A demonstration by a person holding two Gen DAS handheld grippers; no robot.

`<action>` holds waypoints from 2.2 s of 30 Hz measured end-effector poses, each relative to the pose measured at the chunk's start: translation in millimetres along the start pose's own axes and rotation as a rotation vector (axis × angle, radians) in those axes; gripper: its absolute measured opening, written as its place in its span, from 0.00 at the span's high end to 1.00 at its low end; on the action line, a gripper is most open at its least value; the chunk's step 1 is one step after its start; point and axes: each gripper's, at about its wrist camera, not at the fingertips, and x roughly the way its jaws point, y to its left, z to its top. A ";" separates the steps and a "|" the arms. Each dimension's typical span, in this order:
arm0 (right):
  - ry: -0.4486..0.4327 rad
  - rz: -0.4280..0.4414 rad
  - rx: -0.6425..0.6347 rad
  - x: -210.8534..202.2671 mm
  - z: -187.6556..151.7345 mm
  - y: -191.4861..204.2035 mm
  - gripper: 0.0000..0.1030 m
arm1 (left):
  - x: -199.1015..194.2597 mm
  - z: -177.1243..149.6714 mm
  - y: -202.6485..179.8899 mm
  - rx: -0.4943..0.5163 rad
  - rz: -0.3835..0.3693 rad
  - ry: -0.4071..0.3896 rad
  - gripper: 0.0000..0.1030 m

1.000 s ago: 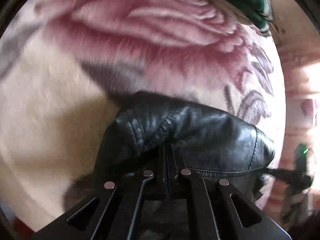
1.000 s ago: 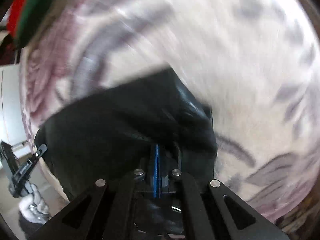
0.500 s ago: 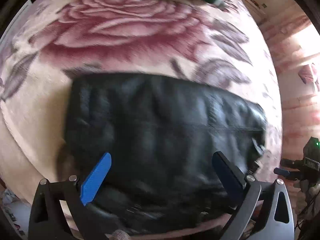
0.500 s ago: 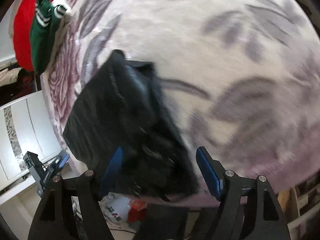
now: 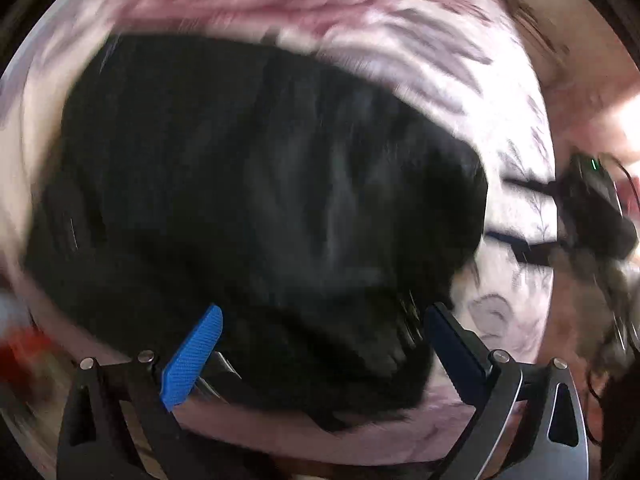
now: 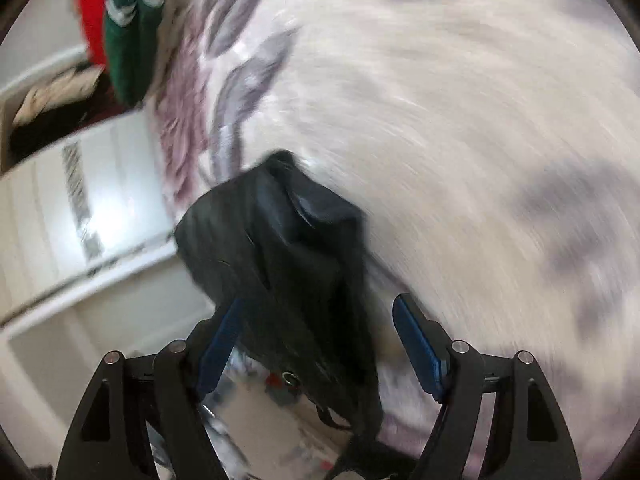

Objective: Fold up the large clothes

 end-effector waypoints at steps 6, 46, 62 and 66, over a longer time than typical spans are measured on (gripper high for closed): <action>0.169 0.002 -0.107 53.5 48.7 5.9 0.20 | 21.8 -79.9 -12.5 -0.121 -0.099 0.031 0.00; 0.150 0.138 0.057 58.4 -13.4 -50.5 0.00 | -18.9 85.0 98.5 -0.270 -0.103 -0.228 0.31; 0.097 0.177 0.065 92.8 -21.7 -2.5 0.79 | 38.7 135.9 117.9 -0.135 -0.028 -0.015 0.96; 0.101 0.130 -0.002 80.5 -36.9 44.0 0.81 | 46.3 146.1 122.2 -0.140 -0.088 -0.022 0.96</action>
